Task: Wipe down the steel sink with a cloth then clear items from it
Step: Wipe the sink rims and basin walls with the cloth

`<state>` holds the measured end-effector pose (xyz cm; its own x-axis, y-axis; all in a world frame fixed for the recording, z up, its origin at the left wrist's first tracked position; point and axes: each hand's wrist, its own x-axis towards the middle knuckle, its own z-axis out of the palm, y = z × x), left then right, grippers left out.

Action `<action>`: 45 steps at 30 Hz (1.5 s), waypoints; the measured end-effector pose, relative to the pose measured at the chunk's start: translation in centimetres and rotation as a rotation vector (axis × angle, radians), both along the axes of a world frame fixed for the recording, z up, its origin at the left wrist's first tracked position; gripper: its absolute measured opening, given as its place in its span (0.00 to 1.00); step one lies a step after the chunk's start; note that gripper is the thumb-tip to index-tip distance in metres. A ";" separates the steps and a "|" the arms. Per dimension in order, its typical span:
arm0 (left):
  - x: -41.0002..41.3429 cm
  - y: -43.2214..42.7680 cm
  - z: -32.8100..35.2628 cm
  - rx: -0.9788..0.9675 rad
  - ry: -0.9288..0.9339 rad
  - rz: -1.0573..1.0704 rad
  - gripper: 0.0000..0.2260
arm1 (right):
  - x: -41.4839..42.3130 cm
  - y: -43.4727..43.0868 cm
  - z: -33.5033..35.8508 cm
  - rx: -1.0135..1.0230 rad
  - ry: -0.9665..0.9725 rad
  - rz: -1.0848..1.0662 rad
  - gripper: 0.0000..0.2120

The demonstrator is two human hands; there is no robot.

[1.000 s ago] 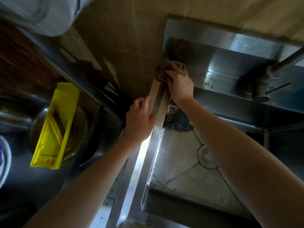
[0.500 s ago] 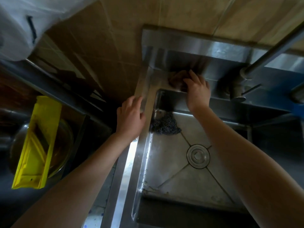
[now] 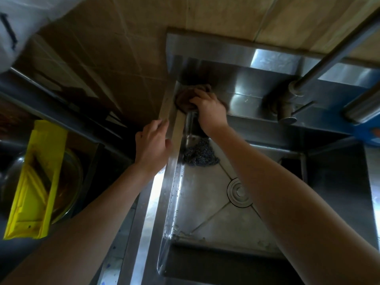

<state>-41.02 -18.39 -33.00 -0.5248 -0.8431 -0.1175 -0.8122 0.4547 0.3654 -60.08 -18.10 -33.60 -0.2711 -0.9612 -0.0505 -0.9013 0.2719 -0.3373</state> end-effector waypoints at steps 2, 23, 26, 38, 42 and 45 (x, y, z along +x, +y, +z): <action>0.0 0.0 0.0 -0.004 0.001 0.000 0.23 | -1.0 0.7 -0.1 -0.018 -0.002 -0.047 0.20; 0.1 -0.1 -0.2 0.003 0.037 0.000 0.24 | -0.9 1.2 -0.4 -0.058 -0.035 0.026 0.21; 0.0 -0.1 -0.3 -0.002 0.037 0.002 0.23 | -3.4 2.4 -0.4 -0.034 -0.050 -0.061 0.22; 0.1 -0.2 -0.7 -0.016 0.021 0.008 0.23 | -5.6 4.4 -0.5 -0.039 0.029 -0.449 0.21; 0.4 0.1 -0.6 -0.002 0.071 -0.003 0.24 | -2.3 1.1 -0.1 -0.024 0.040 -0.291 0.18; 1.3 0.8 -0.6 0.003 0.080 0.013 0.26 | 0.0 -1.1 0.2 0.008 0.042 -0.172 0.21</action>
